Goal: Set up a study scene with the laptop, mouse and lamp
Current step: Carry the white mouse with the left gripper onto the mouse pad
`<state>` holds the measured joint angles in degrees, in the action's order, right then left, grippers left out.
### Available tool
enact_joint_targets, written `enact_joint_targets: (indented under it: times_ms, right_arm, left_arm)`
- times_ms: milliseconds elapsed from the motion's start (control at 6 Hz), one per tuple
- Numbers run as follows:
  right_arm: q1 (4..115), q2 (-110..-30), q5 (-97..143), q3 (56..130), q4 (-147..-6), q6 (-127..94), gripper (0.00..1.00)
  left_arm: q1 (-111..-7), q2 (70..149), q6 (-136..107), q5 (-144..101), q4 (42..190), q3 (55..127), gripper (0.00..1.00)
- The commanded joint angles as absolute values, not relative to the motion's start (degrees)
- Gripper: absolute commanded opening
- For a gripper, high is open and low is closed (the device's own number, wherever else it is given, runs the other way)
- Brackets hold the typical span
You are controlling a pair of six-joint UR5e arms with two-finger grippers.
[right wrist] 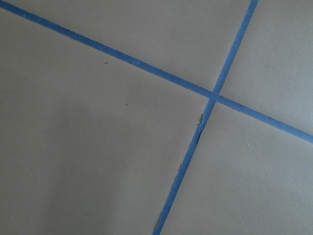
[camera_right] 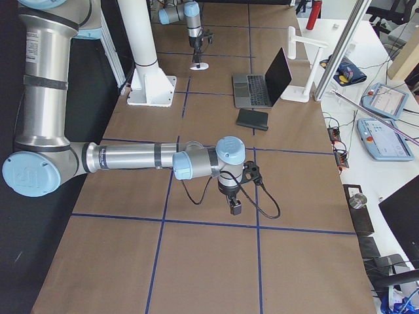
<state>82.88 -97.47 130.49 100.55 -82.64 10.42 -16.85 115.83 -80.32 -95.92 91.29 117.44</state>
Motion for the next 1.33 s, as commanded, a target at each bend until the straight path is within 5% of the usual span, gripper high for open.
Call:
enact_joint_targets:
  times_ms: [0,667,1167]
  right_arm:
    - [82.9,-97.5,130.5,100.6,-82.6,10.3,1.00]
    - [82.9,-97.8,130.5,100.5,-82.4,10.2,1.00]
    - [82.8,-98.2,130.5,100.5,-82.4,10.2,1.00]
  left_arm:
    - [-19.8,122.9,-80.2,-97.0,91.3,110.3,0.42]
    - [-24.9,140.7,-78.8,-96.9,92.2,89.2,0.42]
    - [-27.9,160.6,-79.2,-97.0,103.6,58.9,0.42]
